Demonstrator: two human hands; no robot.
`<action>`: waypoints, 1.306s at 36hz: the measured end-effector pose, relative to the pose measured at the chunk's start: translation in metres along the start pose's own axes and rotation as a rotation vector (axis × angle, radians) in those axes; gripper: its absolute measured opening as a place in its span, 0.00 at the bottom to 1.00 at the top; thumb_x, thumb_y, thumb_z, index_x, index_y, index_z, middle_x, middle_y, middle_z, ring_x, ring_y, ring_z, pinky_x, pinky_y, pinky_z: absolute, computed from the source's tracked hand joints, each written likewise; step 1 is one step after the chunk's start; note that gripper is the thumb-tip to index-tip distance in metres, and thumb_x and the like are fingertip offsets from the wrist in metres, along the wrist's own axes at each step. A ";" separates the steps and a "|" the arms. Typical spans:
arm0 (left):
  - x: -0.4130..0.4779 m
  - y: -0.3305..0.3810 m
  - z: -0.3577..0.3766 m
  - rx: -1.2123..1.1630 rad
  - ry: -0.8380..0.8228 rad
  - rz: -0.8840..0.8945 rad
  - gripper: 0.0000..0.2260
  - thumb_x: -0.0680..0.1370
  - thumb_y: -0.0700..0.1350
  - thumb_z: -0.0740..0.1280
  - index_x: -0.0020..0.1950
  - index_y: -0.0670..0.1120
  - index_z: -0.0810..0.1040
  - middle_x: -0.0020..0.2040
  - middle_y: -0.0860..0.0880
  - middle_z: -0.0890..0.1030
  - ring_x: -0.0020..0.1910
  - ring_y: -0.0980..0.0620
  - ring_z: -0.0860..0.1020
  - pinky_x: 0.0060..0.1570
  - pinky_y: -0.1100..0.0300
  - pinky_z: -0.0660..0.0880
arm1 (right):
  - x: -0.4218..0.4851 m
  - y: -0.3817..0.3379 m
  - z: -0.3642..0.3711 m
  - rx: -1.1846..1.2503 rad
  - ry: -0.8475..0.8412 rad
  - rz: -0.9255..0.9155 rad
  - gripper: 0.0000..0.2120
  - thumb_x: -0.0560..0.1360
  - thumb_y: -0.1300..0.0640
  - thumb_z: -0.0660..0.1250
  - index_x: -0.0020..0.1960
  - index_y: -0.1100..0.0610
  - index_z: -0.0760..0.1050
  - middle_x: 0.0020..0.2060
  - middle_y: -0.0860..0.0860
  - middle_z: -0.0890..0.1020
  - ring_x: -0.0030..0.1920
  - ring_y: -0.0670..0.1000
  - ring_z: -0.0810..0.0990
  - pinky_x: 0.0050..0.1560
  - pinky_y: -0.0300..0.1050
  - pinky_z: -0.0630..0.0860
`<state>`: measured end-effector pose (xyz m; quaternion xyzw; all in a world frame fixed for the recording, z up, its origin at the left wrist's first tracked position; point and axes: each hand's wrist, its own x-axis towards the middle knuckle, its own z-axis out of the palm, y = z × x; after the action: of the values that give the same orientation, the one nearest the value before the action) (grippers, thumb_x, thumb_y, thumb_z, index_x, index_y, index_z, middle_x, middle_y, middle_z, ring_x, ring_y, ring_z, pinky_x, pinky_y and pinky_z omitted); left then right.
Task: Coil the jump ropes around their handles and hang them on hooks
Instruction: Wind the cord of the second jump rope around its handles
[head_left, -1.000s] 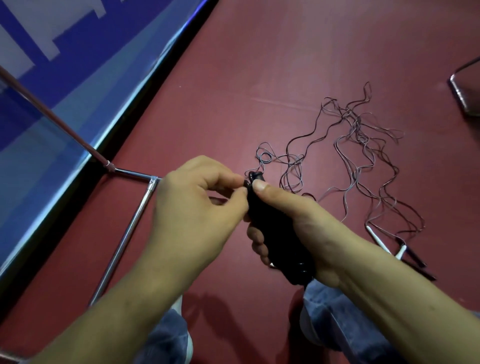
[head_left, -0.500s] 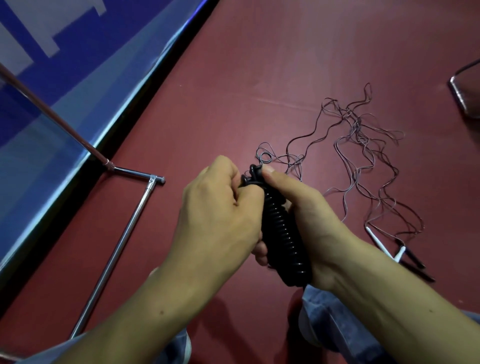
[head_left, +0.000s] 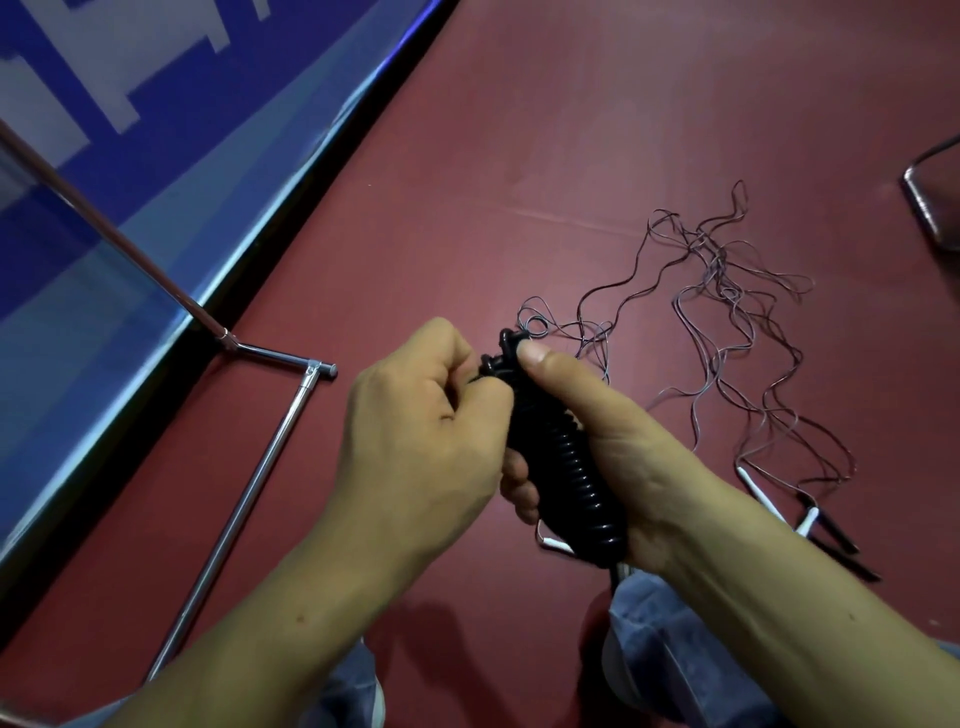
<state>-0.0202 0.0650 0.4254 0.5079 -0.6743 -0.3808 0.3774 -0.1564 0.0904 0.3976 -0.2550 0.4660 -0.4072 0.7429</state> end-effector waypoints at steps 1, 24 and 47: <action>0.002 -0.003 -0.002 0.004 -0.018 -0.003 0.07 0.74 0.40 0.64 0.37 0.41 0.71 0.28 0.44 0.79 0.26 0.54 0.78 0.25 0.65 0.69 | 0.000 0.001 -0.001 -0.042 0.015 -0.029 0.27 0.72 0.34 0.68 0.50 0.59 0.81 0.32 0.56 0.75 0.30 0.54 0.72 0.35 0.48 0.69; 0.016 -0.014 -0.024 0.184 -0.367 0.250 0.13 0.79 0.42 0.64 0.34 0.50 0.72 0.27 0.61 0.75 0.25 0.56 0.68 0.27 0.70 0.61 | -0.006 -0.006 -0.005 -0.081 -0.069 -0.150 0.11 0.76 0.52 0.65 0.51 0.59 0.77 0.39 0.58 0.78 0.32 0.55 0.75 0.35 0.47 0.71; 0.017 -0.029 -0.028 -0.049 -0.394 0.030 0.11 0.73 0.50 0.66 0.34 0.46 0.77 0.29 0.48 0.77 0.29 0.49 0.70 0.32 0.55 0.68 | -0.006 0.000 -0.007 -0.343 0.092 -0.241 0.13 0.72 0.45 0.73 0.43 0.55 0.81 0.37 0.57 0.83 0.31 0.55 0.76 0.32 0.48 0.71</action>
<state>0.0129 0.0392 0.4138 0.4042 -0.7330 -0.4835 0.2561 -0.1646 0.0958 0.3976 -0.4129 0.5280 -0.4189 0.6126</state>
